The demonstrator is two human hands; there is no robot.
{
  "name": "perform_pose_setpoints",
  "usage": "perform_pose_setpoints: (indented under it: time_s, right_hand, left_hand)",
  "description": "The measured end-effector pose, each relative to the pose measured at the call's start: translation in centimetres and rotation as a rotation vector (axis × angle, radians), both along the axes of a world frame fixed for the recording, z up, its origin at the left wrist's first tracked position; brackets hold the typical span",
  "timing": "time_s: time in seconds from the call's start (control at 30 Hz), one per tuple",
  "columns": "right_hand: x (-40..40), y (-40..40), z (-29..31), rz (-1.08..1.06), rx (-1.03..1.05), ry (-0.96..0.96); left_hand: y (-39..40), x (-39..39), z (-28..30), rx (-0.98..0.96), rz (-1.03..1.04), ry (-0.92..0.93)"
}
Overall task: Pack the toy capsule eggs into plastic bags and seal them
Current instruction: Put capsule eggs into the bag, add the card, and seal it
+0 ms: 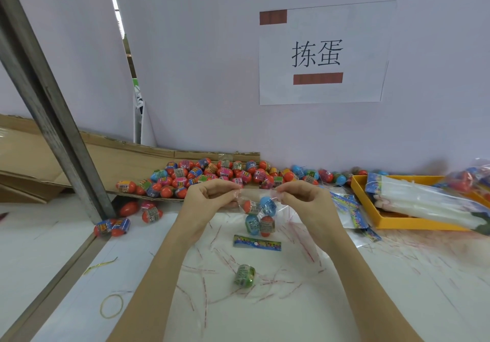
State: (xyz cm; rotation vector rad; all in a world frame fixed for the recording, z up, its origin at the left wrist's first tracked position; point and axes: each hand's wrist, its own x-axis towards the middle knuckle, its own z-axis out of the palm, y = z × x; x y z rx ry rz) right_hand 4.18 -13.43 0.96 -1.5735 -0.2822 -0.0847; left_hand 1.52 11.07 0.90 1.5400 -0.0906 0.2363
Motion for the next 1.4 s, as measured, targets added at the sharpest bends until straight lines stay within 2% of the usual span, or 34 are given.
perform_pose_setpoints:
  time_s: [0.17,0.33,0.87,1.17,1.27,1.4]
  right_hand:
    - [-0.1,-0.1,0.0,-0.004,-0.049,-0.048]
    - [-0.1,0.0,0.3,-0.008,-0.106,-0.061]
    - [-0.1,0.6,0.0,-0.055,-0.130,-0.098]
    - [-0.2,1.1,-0.2,-0.077,-0.148,-0.151]
    - [-0.3,1.2,-0.2,-0.071,-0.137,-0.160]
    - [-0.7,1.6,0.2,-0.008,-0.107,-0.162]
  left_hand:
    - [0.3,-0.2,0.0,0.133,0.045,-0.100]
    - [0.6,-0.3,-0.1,0.186,0.057,-0.152]
    - [0.6,-0.5,0.2,0.304,0.064,-0.225]
    - [0.8,-0.4,0.3,0.457,0.048,-0.287]
    - [0.9,-0.6,0.5,0.446,0.032,-0.246]
    - [-0.2,-0.7,1.1,0.390,0.066,-0.280]
